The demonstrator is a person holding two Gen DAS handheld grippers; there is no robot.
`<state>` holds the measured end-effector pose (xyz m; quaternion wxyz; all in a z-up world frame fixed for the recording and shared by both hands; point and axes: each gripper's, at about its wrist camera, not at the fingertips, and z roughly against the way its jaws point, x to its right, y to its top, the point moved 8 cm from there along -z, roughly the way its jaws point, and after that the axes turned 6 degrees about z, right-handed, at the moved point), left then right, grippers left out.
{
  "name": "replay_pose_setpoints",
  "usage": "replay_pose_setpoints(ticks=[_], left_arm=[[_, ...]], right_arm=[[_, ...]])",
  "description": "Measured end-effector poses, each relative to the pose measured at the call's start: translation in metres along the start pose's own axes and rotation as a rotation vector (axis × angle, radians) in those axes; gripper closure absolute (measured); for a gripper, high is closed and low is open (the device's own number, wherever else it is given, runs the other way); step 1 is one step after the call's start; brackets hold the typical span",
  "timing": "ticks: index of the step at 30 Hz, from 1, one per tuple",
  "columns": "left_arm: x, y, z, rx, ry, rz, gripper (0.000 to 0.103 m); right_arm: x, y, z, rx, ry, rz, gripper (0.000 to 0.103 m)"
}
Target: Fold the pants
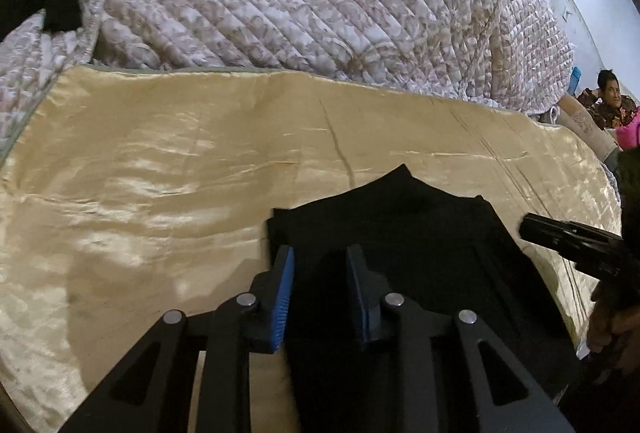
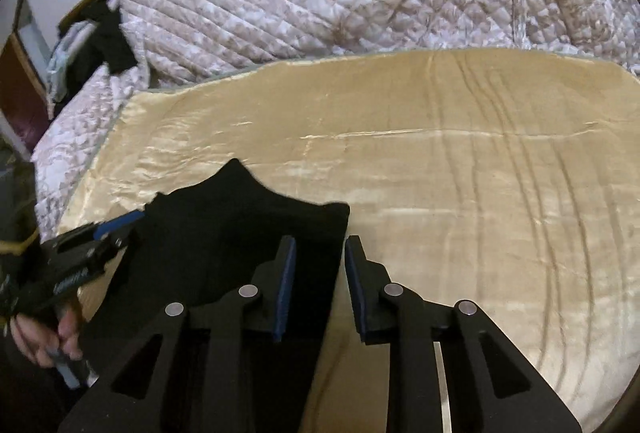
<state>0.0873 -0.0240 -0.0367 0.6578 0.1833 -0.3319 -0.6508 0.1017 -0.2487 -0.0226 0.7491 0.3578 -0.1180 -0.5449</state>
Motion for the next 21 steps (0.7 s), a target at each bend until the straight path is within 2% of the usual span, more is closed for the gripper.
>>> replay_pose_setpoints(ticks=[5, 8, 14, 19, 21], left_arm=[[0.007, -0.014, 0.035, 0.047, -0.057, -0.035, 0.073], [0.023, -0.023, 0.037, 0.040, -0.096, -0.079, 0.073], [0.033, -0.036, 0.021, -0.004, -0.059, -0.139, 0.073], [0.027, -0.035, 0.018, 0.004, -0.035, -0.120, 0.058], [0.024, -0.036, 0.017, 0.000, -0.039, -0.104, 0.056]], right_arm=[[-0.024, -0.016, 0.019, 0.031, 0.024, 0.116, 0.077], [-0.040, -0.023, 0.014, 0.022, 0.017, 0.187, 0.077], [-0.048, -0.028, -0.001, -0.010, -0.012, 0.224, 0.077], [-0.046, -0.031, -0.002, -0.008, -0.012, 0.229, 0.076], [-0.046, -0.031, -0.003, -0.004, -0.017, 0.234, 0.075]])
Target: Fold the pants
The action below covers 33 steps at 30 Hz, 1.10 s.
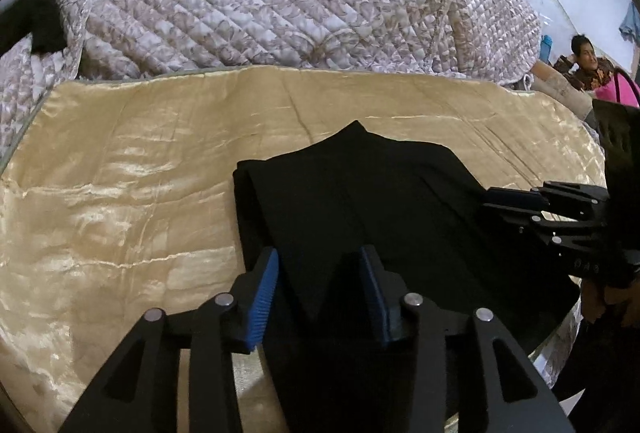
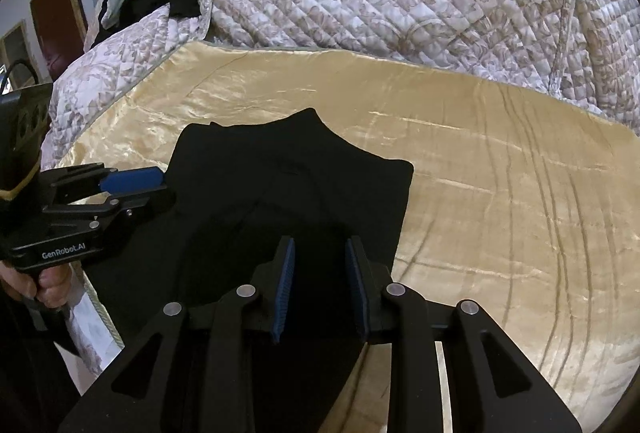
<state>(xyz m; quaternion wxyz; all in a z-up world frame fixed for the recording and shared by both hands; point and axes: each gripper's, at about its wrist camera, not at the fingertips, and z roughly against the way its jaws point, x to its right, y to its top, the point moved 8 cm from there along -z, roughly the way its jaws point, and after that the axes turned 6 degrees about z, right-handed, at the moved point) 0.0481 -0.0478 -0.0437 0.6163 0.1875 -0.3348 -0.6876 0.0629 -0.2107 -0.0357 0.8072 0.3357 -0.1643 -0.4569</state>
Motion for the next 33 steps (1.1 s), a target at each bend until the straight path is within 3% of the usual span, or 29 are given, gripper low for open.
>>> replay_pose_setpoints(ticks=[12, 16, 27, 30, 33], left_arm=[[0.003, 0.008, -0.005, 0.005, 0.057, 0.002, 0.053], [0.002, 0.010, -0.005, 0.003, 0.087, -0.004, 0.051], [-0.015, 0.016, -0.001, 0.010, 0.135, 0.028, 0.051], [-0.019, 0.015, 0.001, 0.005, 0.118, 0.039, 0.048], [-0.023, 0.008, 0.000, -0.042, 0.022, 0.103, 0.040]], right_arm=[[0.002, 0.006, -0.004, 0.004, -0.020, -0.006, 0.067], [0.006, 0.007, -0.003, 0.008, -0.034, -0.016, 0.059], [0.024, 0.012, 0.005, 0.038, -0.030, -0.111, 0.058], [0.029, 0.009, 0.005, 0.034, -0.024, -0.138, 0.058], [0.039, 0.001, 0.004, 0.022, 0.026, -0.221, 0.058]])
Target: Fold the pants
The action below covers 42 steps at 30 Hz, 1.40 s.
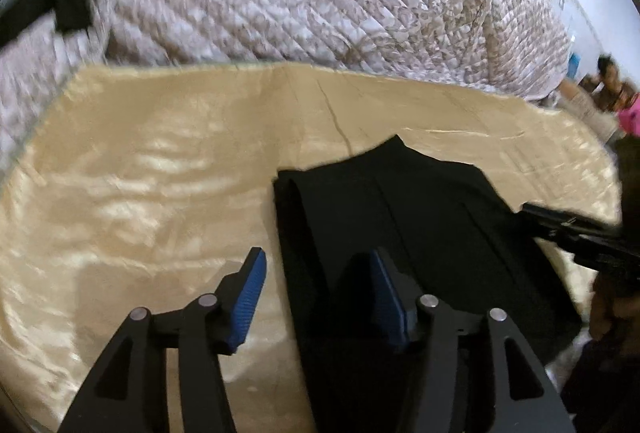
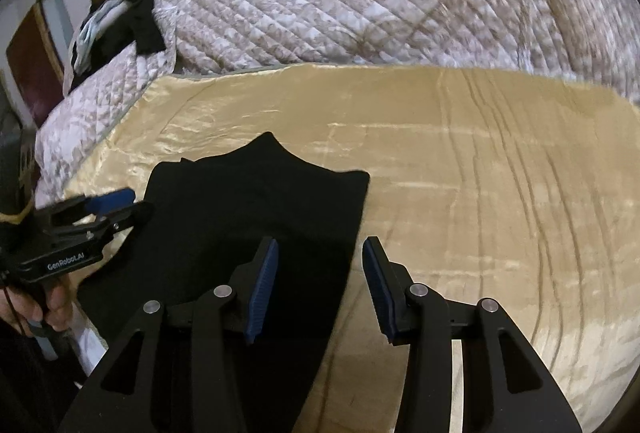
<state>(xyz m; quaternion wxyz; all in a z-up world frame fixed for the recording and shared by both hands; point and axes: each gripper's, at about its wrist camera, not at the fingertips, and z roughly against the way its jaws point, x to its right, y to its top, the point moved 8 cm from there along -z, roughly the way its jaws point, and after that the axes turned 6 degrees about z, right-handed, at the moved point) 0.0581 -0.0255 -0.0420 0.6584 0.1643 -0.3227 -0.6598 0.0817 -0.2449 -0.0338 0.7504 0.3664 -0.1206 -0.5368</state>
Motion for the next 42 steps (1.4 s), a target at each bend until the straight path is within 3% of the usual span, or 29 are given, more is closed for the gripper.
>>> replay_pose_setpoints(ticks=[2, 6, 12, 15, 16, 17, 24, 31, 34, 37, 42], left_arm=[[-0.004, -0.008, -0.005, -0.051, -0.071, 0.042, 0.035], [-0.011, -0.015, -0.009, -0.078, -0.129, 0.118, 0.031], [0.007, -0.009, -0.021, -0.068, -0.167, 0.120, 0.034], [0.011, -0.006, -0.020, -0.057, -0.175, 0.137, 0.050], [0.011, -0.005, -0.017, -0.051, -0.181, 0.148, 0.060], [0.010, -0.003, -0.014, -0.041, -0.177, 0.151, 0.062], [0.013, 0.017, -0.003, -0.009, -0.190, 0.168, 0.079], [0.010, 0.082, -0.008, 0.070, -0.148, 0.096, 0.079], [-0.012, 0.100, -0.027, 0.086, -0.072, 0.086, 0.070], [-0.043, 0.098, -0.043, 0.063, 0.055, 0.118, 0.074], [-0.043, 0.094, -0.025, 0.097, 0.064, 0.083, 0.074]], right_arm=[[0.006, -0.005, -0.004, -0.026, 0.061, -0.073, 0.058], [0.001, -0.014, -0.011, -0.076, 0.231, -0.189, 0.058], [-0.005, -0.007, -0.019, -0.077, 0.252, -0.223, 0.058], [-0.006, -0.005, -0.022, -0.080, 0.237, -0.230, 0.069], [-0.004, -0.005, -0.021, -0.076, 0.238, -0.237, 0.075], [-0.003, -0.004, -0.018, -0.069, 0.243, -0.241, 0.082], [-0.011, 0.012, -0.009, -0.024, 0.255, -0.226, 0.087], [-0.029, 0.078, -0.016, 0.058, 0.263, -0.182, 0.088], [-0.028, 0.104, -0.030, 0.080, 0.229, -0.151, 0.086], [-0.014, 0.103, -0.047, 0.059, 0.122, -0.138, 0.081], [-0.005, 0.087, -0.038, 0.029, 0.054, -0.079, 0.079]])
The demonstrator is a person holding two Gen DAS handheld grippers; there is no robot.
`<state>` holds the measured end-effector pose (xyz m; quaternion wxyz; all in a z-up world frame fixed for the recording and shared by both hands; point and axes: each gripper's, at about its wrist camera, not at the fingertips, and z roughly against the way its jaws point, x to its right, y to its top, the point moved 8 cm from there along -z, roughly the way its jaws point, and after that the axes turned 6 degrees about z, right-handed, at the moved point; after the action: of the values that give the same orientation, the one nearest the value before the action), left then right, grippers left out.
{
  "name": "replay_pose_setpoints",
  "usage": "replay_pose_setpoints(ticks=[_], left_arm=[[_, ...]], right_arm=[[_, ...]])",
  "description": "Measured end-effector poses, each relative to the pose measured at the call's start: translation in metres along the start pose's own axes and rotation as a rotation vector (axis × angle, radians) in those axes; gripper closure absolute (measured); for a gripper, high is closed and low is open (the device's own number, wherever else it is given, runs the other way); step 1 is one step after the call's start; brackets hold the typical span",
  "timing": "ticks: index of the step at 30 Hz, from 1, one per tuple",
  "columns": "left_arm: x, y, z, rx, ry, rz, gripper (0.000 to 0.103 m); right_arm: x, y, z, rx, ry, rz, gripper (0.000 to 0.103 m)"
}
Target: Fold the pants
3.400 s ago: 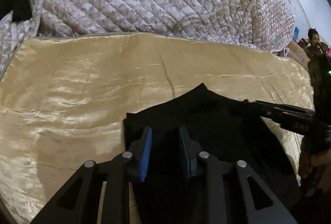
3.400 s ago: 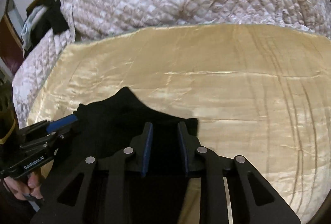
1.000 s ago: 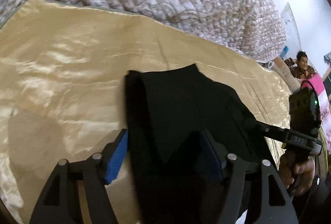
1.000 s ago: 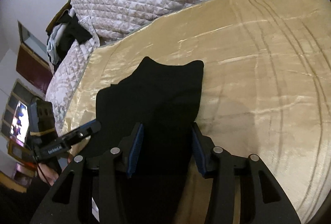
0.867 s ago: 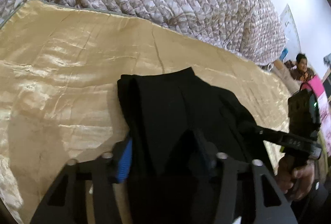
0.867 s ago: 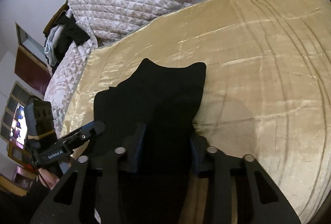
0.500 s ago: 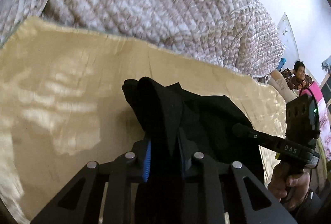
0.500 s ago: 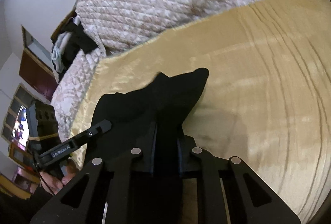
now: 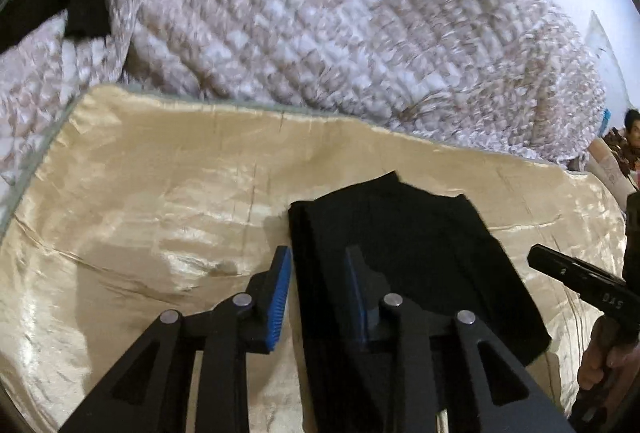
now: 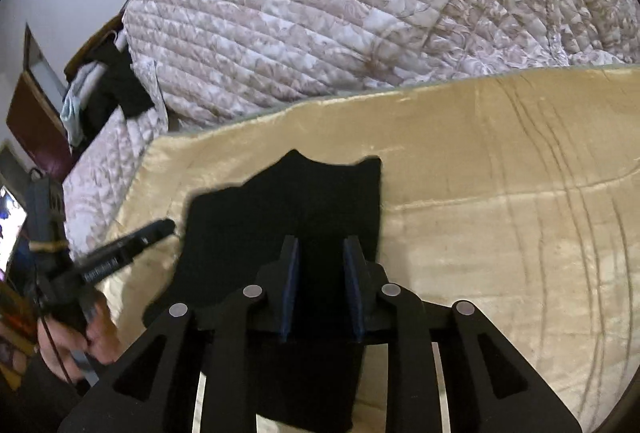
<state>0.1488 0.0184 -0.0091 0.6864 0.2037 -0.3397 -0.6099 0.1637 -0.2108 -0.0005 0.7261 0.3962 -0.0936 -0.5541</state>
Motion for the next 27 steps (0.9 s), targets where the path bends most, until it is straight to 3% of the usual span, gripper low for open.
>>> replay_pose_setpoints(ticks=[7, 12, 15, 27], left_arm=[[0.036, -0.031, 0.026, 0.002, -0.068, -0.078, 0.073], [0.044, -0.070, 0.007, -0.072, -0.009, -0.149, 0.072], [0.047, -0.070, 0.010, -0.045, 0.017, -0.184, 0.072], [0.031, -0.070, 0.023, -0.031, 0.052, -0.136, 0.072]], right_arm=[[-0.032, -0.018, 0.011, 0.004, -0.010, 0.163, 0.079], [-0.041, -0.042, 0.009, -0.029, -0.023, 0.246, 0.079], [-0.033, -0.060, -0.002, -0.088, -0.037, 0.247, 0.079], [-0.032, -0.059, 0.016, -0.030, -0.036, 0.234, 0.078]])
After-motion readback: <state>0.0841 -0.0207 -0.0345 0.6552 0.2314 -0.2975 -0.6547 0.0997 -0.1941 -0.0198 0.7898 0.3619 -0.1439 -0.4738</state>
